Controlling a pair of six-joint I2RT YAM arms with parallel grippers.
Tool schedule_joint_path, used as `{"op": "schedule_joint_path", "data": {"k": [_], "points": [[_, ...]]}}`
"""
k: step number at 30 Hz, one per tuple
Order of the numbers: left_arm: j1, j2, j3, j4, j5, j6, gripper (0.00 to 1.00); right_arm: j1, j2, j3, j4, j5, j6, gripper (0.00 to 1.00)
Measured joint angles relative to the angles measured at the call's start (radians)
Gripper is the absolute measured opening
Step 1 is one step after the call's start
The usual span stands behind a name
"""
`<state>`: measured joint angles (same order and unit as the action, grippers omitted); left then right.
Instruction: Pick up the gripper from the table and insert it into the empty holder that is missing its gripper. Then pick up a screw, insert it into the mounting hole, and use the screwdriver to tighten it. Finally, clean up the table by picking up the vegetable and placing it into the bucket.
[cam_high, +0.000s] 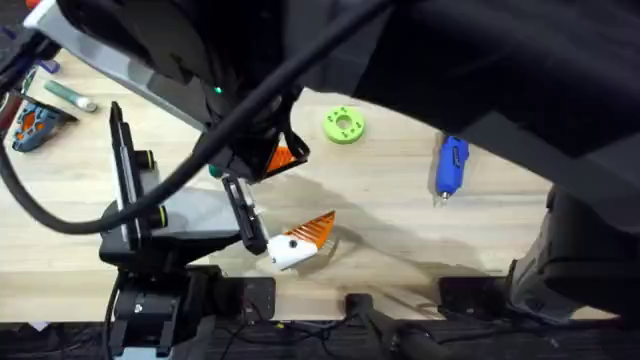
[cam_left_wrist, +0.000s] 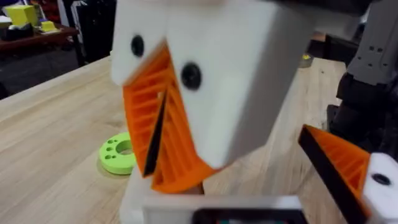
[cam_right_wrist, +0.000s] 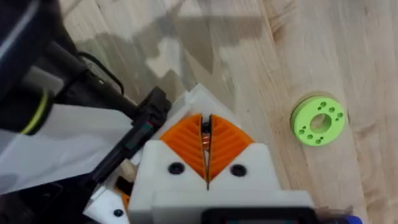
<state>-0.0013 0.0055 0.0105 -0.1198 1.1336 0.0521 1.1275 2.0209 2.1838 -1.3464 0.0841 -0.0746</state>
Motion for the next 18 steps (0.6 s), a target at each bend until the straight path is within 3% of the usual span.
{"op": "schedule_joint_path", "data": {"k": [10,15,18], "points": [[0.0,0.0,0.0,0.0,0.0,0.0,0.986,0.0,0.0,0.0,0.0,0.0,0.0,0.008],[0.0,0.0,0.0,0.0,0.0,-0.003,0.986,0.0,0.0,0.0,-0.005,0.005,0.004,0.201],[0.0,0.0,0.0,0.0,-0.001,-0.008,0.986,-0.007,-0.001,0.0,-0.01,0.018,0.004,0.417]]}}
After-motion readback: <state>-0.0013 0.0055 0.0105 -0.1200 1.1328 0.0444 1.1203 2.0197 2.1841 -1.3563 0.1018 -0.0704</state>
